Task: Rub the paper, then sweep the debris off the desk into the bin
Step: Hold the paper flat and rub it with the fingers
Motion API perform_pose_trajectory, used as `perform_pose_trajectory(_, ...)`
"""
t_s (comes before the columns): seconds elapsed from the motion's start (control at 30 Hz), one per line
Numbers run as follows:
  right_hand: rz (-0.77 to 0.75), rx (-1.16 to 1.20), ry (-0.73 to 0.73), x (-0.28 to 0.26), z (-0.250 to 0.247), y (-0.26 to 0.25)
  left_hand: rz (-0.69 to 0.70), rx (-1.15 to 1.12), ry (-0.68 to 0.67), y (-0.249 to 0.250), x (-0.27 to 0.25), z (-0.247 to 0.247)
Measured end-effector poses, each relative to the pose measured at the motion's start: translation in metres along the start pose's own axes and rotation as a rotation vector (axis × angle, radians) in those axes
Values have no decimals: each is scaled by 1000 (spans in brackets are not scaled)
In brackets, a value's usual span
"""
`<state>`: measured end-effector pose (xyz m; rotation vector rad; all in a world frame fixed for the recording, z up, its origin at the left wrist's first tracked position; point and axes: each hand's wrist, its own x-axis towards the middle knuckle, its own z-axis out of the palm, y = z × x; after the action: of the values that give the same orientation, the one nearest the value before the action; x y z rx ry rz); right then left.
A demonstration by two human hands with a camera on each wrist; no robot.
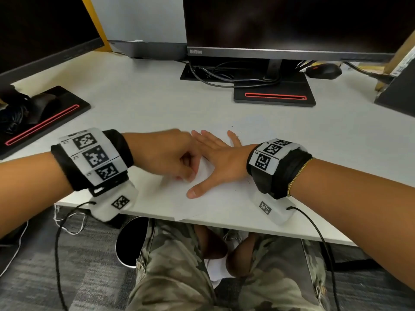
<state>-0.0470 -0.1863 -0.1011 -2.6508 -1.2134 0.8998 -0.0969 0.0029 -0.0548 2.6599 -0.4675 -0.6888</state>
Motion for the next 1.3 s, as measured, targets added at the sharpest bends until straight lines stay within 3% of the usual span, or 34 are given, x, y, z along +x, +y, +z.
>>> perform_pose_trajectory(0.07,-1,-7,0,-1,0,0,3,4,-16,1,-2,-1)
perform_pose_trajectory(0.17,-10,-4,0,0,0,0,-19,30,113,-4,-2,-5)
perform_pose_trajectory(0.27,1,-9,-2,-2,-1,-1,42,-7,-32,9,-3,5)
perform_pose_trajectory(0.4,-27,-4,1,-3,0,-2,-13,-22,96,3,-5,6)
perform_pose_trajectory(0.53,-107,50,-22,-12,-5,1,5,-66,1,18,-10,8)
perform_pose_trajectory(0.7,-90,73,64,-13,-6,16,-114,-43,236,2,13,-18)
perform_pose_trajectory(0.77,-33,1,36,-10,-3,17,-128,-55,185,2,17,-16)
perform_pose_trajectory(0.9,14,17,26,-7,-2,18,-19,-46,-58,17,15,-8)
perform_pose_trajectory(1.03,-3,10,21,-5,0,18,-81,-22,142,7,24,-18)
perform_pose_trajectory(1.17,8,24,22,-3,1,20,13,-83,-36,22,20,-1)
perform_pose_trajectory(1.3,9,21,25,-5,0,17,-54,-89,128,9,23,-12)
